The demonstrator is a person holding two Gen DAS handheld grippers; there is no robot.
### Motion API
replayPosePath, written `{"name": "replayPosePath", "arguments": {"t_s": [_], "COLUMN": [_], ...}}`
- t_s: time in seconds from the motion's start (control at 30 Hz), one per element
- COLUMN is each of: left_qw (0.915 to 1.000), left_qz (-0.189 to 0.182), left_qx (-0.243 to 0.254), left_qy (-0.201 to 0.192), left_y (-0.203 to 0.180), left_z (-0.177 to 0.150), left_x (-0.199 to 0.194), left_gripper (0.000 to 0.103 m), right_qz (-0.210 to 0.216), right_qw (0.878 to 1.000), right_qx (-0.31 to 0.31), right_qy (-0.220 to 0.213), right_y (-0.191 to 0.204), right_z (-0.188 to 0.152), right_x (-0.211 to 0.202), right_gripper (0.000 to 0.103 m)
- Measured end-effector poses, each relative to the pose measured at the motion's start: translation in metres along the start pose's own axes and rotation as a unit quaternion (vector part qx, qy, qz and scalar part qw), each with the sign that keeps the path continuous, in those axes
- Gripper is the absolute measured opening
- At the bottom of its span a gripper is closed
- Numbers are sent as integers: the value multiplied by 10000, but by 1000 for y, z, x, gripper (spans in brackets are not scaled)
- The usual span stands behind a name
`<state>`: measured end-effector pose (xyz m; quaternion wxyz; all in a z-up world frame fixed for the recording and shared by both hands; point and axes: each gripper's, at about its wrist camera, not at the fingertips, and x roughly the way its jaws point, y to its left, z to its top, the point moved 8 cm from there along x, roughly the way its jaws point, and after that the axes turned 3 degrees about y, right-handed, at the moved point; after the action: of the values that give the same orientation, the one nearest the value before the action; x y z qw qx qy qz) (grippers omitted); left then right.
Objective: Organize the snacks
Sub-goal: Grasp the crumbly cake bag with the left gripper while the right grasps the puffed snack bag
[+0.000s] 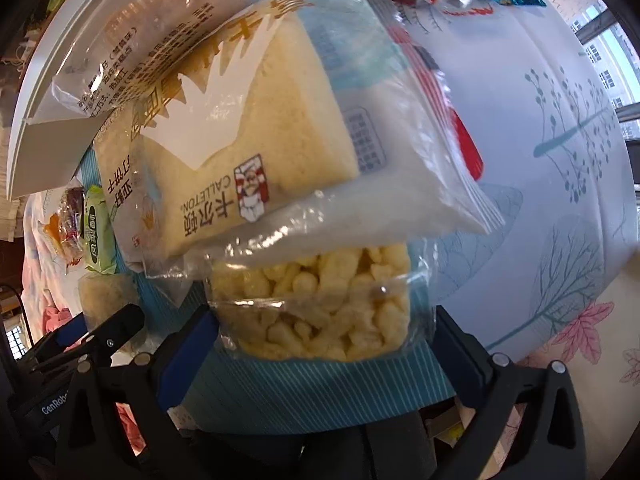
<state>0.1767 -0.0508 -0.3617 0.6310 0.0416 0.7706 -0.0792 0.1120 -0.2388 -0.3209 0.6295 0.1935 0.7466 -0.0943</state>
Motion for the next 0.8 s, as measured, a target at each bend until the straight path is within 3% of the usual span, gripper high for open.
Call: {"name": "replayPosePath", "arguments": {"t_s": [0.17,0.4,0.8], "left_qw": [10000,10000,9989], "left_qz": [2,69,285], "left_qx": [45,-17,-245], "left_qy": [65,29,-266], "left_y": [-2,-7,-2], "left_z": [9,15,-17], "left_x": [9,12,-15], "left_gripper": [82,73,71], "right_qz": [-72,-111,84], "right_qw": [10000,9997,9988], "right_qx": [-41,-193,-430], "right_qy": [-23,-88,-220], "right_y": [10,27,9], "right_z": [11,17,-2], "right_x": [3,2,-28], "right_gripper": [101,90,87]}}
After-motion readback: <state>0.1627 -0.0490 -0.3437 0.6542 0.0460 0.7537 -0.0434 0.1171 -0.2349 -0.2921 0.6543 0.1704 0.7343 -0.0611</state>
